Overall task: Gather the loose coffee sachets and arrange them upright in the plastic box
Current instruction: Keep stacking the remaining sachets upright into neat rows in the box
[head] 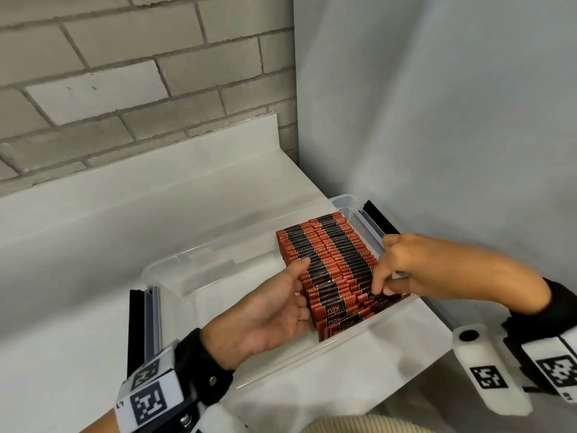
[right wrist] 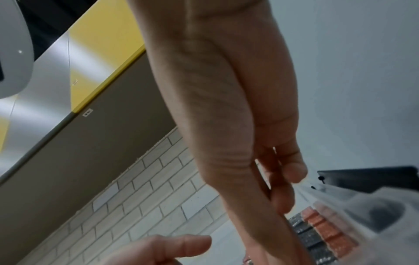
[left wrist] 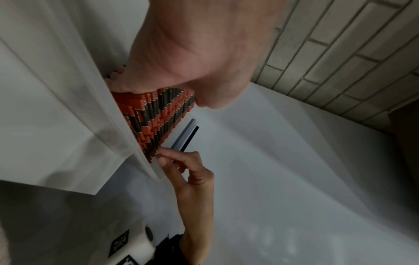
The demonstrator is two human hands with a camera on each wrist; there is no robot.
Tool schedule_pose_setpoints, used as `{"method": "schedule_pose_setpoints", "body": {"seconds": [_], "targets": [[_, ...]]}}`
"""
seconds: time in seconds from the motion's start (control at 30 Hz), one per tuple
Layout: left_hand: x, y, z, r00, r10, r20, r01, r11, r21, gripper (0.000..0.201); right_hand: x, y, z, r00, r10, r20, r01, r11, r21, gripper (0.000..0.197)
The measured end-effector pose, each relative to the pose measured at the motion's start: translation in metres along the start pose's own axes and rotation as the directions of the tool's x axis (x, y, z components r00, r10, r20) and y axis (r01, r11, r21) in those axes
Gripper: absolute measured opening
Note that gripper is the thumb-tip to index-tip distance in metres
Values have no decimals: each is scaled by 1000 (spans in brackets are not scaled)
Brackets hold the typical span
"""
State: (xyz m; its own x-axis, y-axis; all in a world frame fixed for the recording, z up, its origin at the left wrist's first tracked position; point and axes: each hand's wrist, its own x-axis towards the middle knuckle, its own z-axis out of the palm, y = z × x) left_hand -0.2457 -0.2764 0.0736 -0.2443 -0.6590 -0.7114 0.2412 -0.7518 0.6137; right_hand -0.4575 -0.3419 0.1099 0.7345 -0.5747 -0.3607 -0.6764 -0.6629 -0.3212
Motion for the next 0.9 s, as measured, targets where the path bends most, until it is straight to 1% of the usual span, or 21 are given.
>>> {"method": "schedule_pose_setpoints", "body": {"seconds": [0.07,0.17,0.23,0.3,0.37,0.4,0.5,0.53,0.63,0.7,0.83,0.9], "targets": [[-1,0,0,1000,-10,-10,10,1000,-2,45,0,-4,1,999,-16,-48,20,996,87,17],[-5,-2,-2,998,-42,-42,43,999,17,43,2,-13,4,993,-88,-79,102,976,192,15],[-6,-3,-3,997,-70,12,70,997,21,49,3,-18,9,990,-135,-35,139,974,177,22],[-4,-6,-3,991,-100,85,97,995,33,57,4,-21,15,985,-168,42,162,981,111,34],[-2,-8,-3,987,-114,118,110,993,38,58,2,-23,16,983,-172,57,166,981,97,38],[-1,-9,-4,985,-118,123,116,993,30,60,1,-21,14,986,-160,42,154,981,120,35],[0,-10,-7,985,-121,121,118,992,31,67,-3,-14,7,995,-97,-23,100,981,166,20],[-1,-9,-6,984,-129,122,126,991,33,66,-4,-12,6,996,-87,-23,90,980,177,17],[-3,-6,-2,982,-145,122,141,989,46,58,4,-12,9,995,-95,20,89,972,220,20],[-5,-5,1,983,-149,112,145,989,45,56,11,-15,12,993,-112,41,101,971,216,21],[-7,-4,2,984,-138,110,137,990,19,50,19,-20,9,984,-158,87,136,965,226,19],[-7,-4,1,984,-139,109,138,990,22,53,20,-22,8,978,-183,101,158,963,216,17]]}}
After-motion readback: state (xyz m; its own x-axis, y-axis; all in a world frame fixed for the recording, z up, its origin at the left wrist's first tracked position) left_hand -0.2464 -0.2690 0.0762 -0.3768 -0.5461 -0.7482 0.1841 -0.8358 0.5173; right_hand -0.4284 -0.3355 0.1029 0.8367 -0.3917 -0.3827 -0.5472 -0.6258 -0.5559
